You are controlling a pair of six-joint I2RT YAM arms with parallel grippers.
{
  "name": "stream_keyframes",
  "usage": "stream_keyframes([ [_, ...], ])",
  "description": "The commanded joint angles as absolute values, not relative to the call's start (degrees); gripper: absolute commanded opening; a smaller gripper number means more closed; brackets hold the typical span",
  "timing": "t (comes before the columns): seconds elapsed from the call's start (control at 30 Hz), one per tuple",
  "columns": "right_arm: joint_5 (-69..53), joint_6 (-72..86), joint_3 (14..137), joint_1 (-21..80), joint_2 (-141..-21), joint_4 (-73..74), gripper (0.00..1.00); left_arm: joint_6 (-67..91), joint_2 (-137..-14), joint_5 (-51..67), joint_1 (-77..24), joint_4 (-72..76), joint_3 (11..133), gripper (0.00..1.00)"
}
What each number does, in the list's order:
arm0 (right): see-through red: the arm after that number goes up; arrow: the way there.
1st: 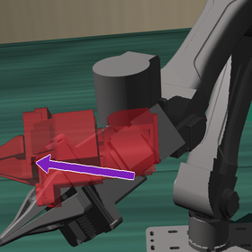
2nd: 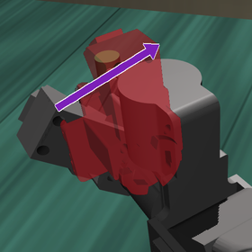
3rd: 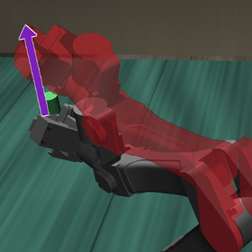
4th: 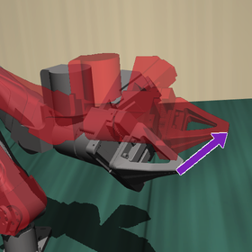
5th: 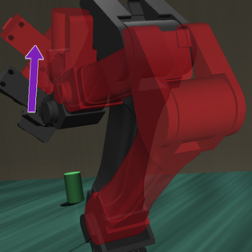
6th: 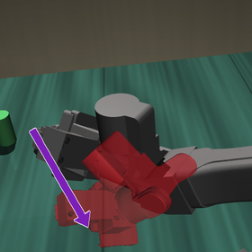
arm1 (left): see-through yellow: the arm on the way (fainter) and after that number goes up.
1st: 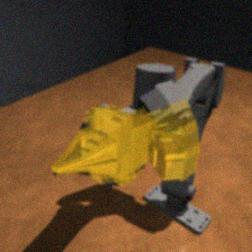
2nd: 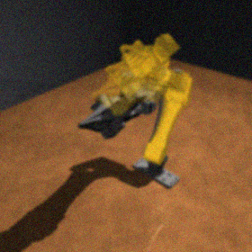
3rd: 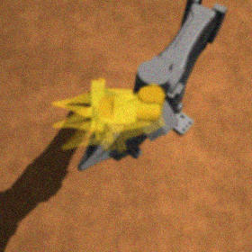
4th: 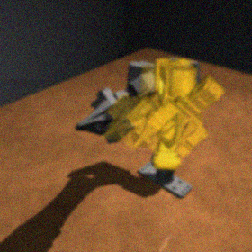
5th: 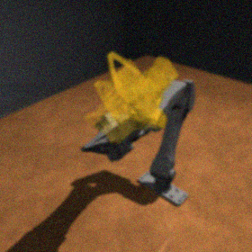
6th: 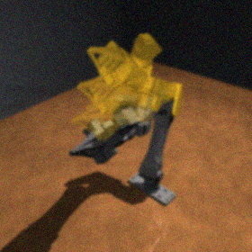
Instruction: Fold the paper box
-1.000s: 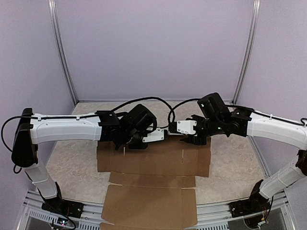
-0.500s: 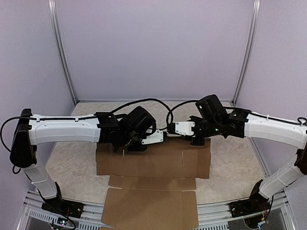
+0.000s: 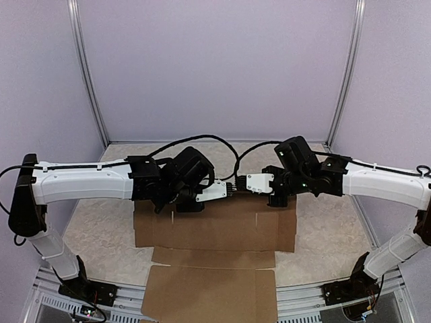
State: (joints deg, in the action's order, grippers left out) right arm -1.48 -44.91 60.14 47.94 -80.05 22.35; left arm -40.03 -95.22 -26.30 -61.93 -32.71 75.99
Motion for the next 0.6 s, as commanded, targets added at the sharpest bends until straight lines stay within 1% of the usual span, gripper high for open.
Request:
stream_keyframes([
  [0.0, -1.9, -44.1, 58.9, 48.4, -78.4, 22.3, 0.00, -37.6, -93.7, -25.0, -62.2, -32.2, 75.5, 0.01],
  [0.1, -2.0, -44.1, 58.2, 48.3, -77.4, 22.3, 0.00, -35.4, -93.0, -23.6, -61.1, -31.7, 75.5, 0.05],
  [0.2, -2.1, -43.9, 57.3, 48.4, -76.1, 21.8, 0.00, -33.7, -90.6, -22.1, -60.3, -28.9, 74.0, 0.07],
  [0.37, -3.4, -42.3, 56.2, 48.3, -74.0, 21.1, 0.00, -29.3, -84.0, -17.9, -58.1, -21.8, 68.7, 0.17],
  [0.4, -3.5, -42.0, 55.8, 48.4, -73.5, 20.8, 0.00, -28.3, -83.0, -17.4, -57.6, -20.7, 67.5, 0.22],
  [0.43, -3.6, -41.9, 55.2, 48.3, -72.9, 20.4, 0.00, -27.5, -81.3, -17.2, -57.1, -19.3, 66.2, 0.24],
  [0.57, -3.7, -41.3, 54.0, 48.4, -72.0, 19.7, 0.00, -23.8, -76.3, -17.0, -55.4, -15.3, 62.3, 0.27],
])
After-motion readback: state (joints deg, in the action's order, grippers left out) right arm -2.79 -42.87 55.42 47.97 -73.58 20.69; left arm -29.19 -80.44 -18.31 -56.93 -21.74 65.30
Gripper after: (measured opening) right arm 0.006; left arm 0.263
